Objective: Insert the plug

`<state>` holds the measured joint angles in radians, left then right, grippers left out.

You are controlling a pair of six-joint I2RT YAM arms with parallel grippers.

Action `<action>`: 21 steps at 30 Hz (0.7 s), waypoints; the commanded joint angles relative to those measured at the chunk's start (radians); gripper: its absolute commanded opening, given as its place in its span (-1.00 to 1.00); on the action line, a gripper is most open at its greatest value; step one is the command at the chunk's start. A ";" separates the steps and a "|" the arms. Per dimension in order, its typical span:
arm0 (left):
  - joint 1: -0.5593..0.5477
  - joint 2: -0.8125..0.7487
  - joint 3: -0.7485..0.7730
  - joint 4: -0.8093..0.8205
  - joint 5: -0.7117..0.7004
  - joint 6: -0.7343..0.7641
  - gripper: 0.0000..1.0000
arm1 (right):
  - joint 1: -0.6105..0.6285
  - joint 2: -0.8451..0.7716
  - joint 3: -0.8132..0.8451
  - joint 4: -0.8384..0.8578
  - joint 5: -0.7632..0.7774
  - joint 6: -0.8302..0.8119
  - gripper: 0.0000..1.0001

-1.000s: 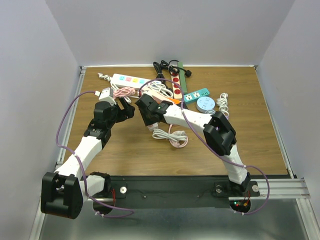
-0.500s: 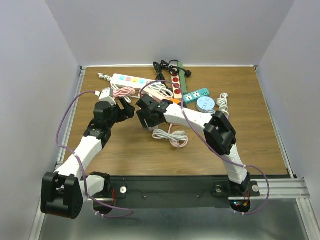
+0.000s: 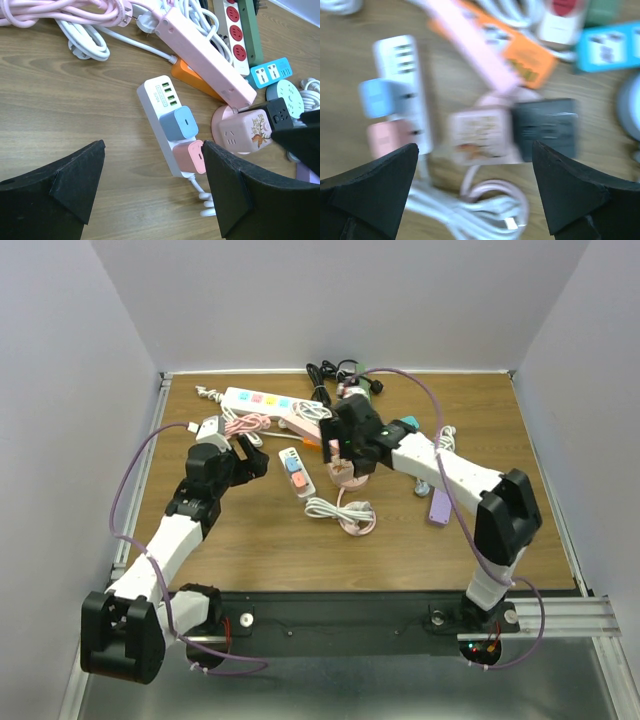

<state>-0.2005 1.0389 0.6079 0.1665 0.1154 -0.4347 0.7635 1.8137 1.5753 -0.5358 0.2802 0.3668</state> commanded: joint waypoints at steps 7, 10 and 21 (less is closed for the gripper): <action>0.007 -0.091 0.087 -0.030 -0.054 0.037 0.81 | -0.338 -0.322 -0.392 0.303 0.056 0.035 1.00; 0.007 -0.099 0.108 -0.053 -0.066 0.047 0.81 | -0.371 -0.434 -0.471 0.333 0.129 0.012 1.00; 0.009 -0.117 0.138 -0.048 -0.097 0.066 0.81 | -0.392 -0.698 -0.658 0.412 0.364 -0.012 1.00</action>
<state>-0.1986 0.9485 0.6872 0.0914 0.0368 -0.3977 0.3786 1.1427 0.9489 -0.1886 0.5499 0.3737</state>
